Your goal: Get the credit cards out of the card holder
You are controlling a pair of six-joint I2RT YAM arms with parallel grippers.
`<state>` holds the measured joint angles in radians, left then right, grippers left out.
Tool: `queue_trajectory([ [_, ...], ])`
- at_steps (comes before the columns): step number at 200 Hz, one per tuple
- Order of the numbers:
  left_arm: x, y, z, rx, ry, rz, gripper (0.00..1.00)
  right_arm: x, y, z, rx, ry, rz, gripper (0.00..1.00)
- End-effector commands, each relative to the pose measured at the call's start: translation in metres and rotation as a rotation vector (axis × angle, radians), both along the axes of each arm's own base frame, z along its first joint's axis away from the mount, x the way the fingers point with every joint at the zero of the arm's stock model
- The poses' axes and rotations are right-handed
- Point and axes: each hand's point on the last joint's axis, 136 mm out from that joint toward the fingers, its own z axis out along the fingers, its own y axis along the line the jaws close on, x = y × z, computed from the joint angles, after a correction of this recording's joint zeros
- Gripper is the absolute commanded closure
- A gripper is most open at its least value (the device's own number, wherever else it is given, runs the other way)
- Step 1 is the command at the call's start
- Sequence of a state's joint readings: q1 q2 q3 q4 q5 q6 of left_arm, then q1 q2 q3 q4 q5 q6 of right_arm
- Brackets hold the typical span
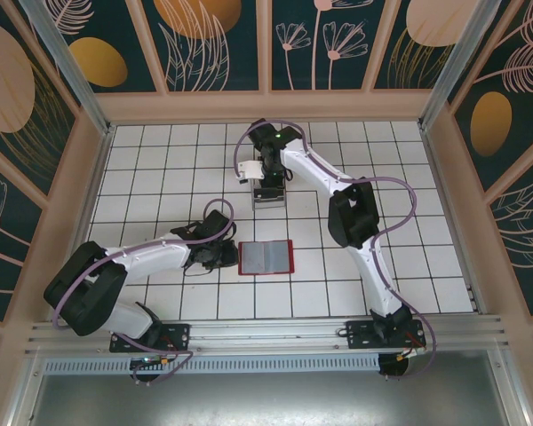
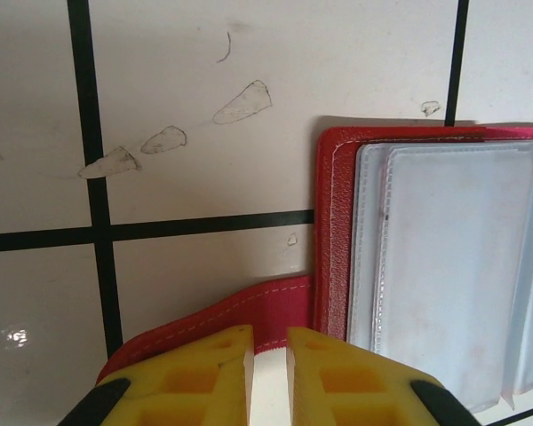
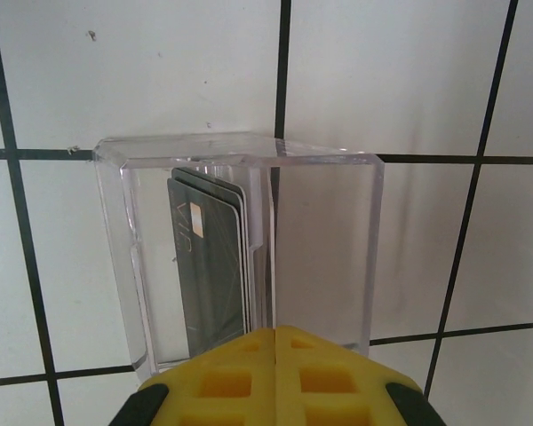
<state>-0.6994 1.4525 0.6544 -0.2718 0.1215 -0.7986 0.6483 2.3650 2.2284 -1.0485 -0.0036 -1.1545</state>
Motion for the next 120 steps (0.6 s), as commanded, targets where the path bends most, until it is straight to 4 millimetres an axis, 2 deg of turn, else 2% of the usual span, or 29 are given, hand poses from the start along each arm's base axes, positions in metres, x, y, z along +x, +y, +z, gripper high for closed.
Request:
queue_trajectory([
  [1, 0.005, -0.003, 0.002, 0.002, -0.007, 0.006, 0.82, 0.011, 0.003, 0.004, 0.014, -0.033, 0.000, 0.93],
  [36, 0.006, -0.005, 0.002, 0.003, -0.007, 0.003, 0.82, 0.020, 0.003, 0.012, 0.015, -0.084, -0.002, 0.86],
  [120, 0.008, -0.005, 0.003, 0.006, -0.008, 0.001, 0.81, 0.042, 0.002, 0.027, 0.000, -0.209, -0.026, 0.79],
])
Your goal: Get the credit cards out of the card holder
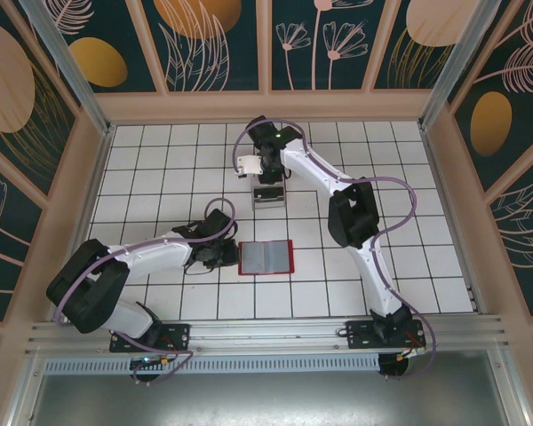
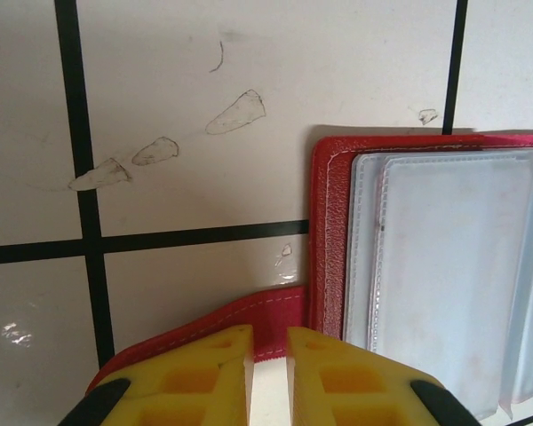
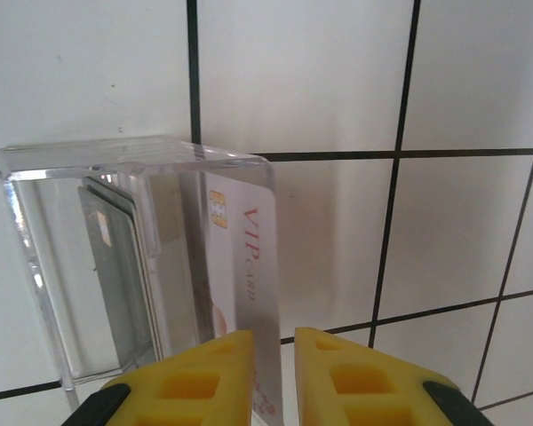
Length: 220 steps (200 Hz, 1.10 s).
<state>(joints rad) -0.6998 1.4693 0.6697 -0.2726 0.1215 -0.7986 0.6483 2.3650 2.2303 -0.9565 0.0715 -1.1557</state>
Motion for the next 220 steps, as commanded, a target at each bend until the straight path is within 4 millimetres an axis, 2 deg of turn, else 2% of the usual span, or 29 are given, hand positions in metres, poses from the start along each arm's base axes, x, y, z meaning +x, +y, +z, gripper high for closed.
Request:
queue_trajectory([
  [1, 0.005, -0.003, 0.003, 0.004, -0.010, 0.001, 0.81, 0.018, 0.000, 0.019, -0.001, -0.093, -0.002, 0.79],
  [90, 0.004, -0.003, 0.003, 0.000, -0.009, 0.003, 0.81, 0.018, -0.002, 0.003, -0.002, -0.083, -0.016, 0.79],
  [102, 0.004, -0.002, 0.003, 0.001, -0.011, 0.005, 0.81, 0.021, 0.000, 0.008, 0.009, -0.099, -0.028, 0.78],
  [129, 0.006, -0.003, 0.007, -0.002, -0.021, 0.005, 0.81, 0.027, 0.003, 0.033, 0.068, -0.153, -0.069, 0.77],
  [155, 0.010, -0.003, 0.012, 0.000, -0.044, 0.004, 0.81, 0.026, 0.005, 0.053, 0.134, -0.172, -0.127, 0.74],
  [188, 0.017, -0.004, 0.018, 0.011, -0.078, -0.001, 0.81, 0.023, 0.001, 0.061, 0.224, -0.130, -0.303, 0.74],
  [220, 0.025, -0.006, 0.026, 0.014, -0.111, -0.006, 0.81, 0.012, 0.003, 0.077, 0.396, -0.037, -0.522, 0.77],
])
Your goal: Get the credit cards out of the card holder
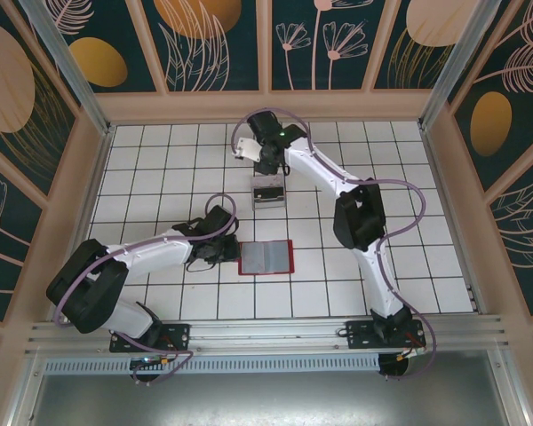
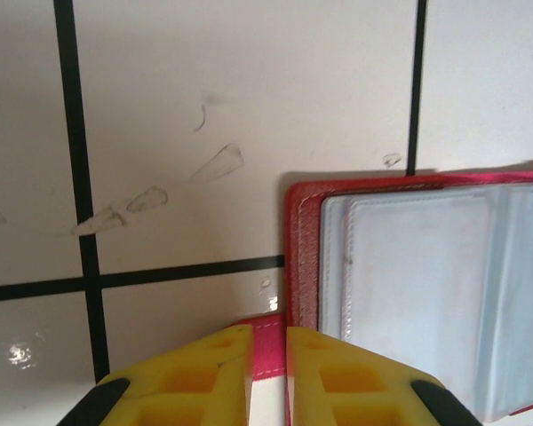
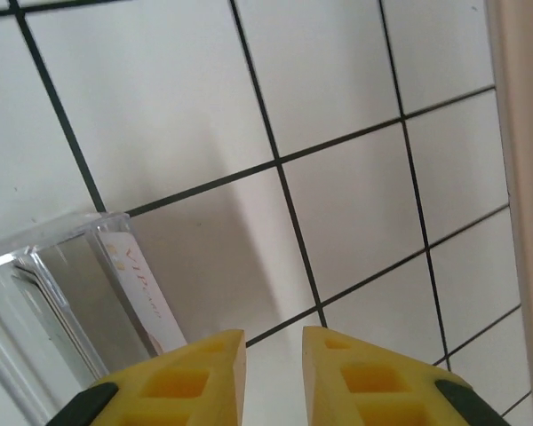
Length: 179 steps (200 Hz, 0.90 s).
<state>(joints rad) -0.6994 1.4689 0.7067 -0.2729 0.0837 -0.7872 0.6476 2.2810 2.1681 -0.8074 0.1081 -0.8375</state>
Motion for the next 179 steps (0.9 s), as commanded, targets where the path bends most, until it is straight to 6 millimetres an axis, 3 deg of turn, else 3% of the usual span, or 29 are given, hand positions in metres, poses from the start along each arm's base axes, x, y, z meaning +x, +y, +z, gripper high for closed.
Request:
queue_trajectory([
  [1, 0.011, -0.002, 0.014, 0.010, -0.057, -0.011, 0.81, -0.009, -0.003, 0.037, 0.208, 0.048, -0.214, 0.77],
  [19, 0.015, -0.002, 0.018, 0.015, -0.073, -0.011, 0.81, -0.018, -0.002, 0.044, 0.329, 0.106, -0.329, 0.83],
  [55, 0.021, -0.005, 0.024, 0.021, -0.098, -0.024, 0.81, -0.040, 0.002, 0.050, 0.527, 0.245, -0.526, 0.83],
  [108, 0.030, -0.009, 0.029, 0.034, -0.118, -0.037, 0.80, -0.063, -0.014, 0.026, 0.612, 0.433, -0.902, 0.91],
  [136, 0.033, -0.011, 0.032, 0.034, -0.128, -0.042, 0.80, -0.082, -0.016, 0.015, 0.637, 0.488, -0.964, 0.95],
  [179, 0.039, -0.013, 0.040, -0.003, -0.146, -0.034, 0.79, -0.118, -0.024, 0.002, 0.715, 0.573, -1.003, 0.89],
])
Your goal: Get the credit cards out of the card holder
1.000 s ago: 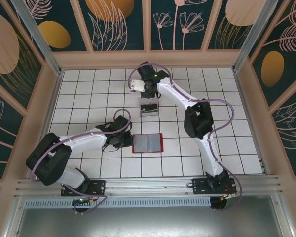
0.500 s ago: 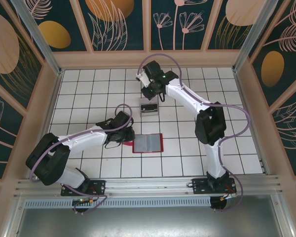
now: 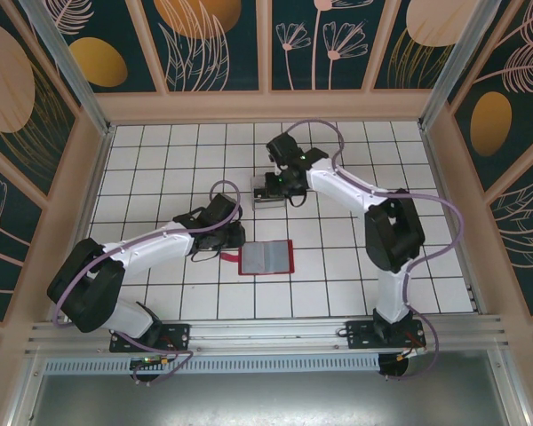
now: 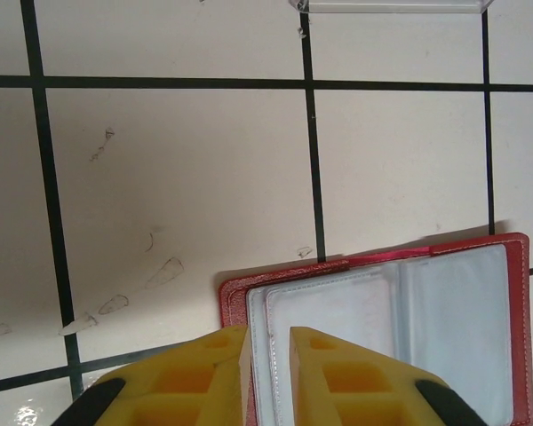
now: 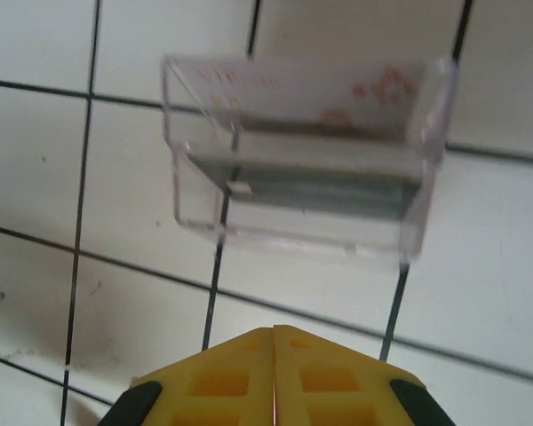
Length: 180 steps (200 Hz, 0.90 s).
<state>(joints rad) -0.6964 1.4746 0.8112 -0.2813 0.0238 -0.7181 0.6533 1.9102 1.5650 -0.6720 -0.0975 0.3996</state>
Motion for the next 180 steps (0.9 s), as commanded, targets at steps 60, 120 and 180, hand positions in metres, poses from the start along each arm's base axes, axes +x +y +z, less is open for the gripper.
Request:
queue_trajectory([
  [60, 0.019, 0.016, 0.018, -0.051, -0.034, 0.044, 0.79, -0.064, -0.004, -0.004, 0.165, 0.075, -0.123, 0.86],
  [120, 0.028, 0.050, 0.022, -0.032, -0.042, 0.092, 0.78, -0.113, 0.016, -0.033, 0.130, 0.190, -0.102, 0.86],
  [180, 0.034, 0.087, 0.025, 0.011, -0.041, 0.141, 0.78, -0.143, 0.050, -0.050, 0.116, 0.254, -0.040, 0.86],
])
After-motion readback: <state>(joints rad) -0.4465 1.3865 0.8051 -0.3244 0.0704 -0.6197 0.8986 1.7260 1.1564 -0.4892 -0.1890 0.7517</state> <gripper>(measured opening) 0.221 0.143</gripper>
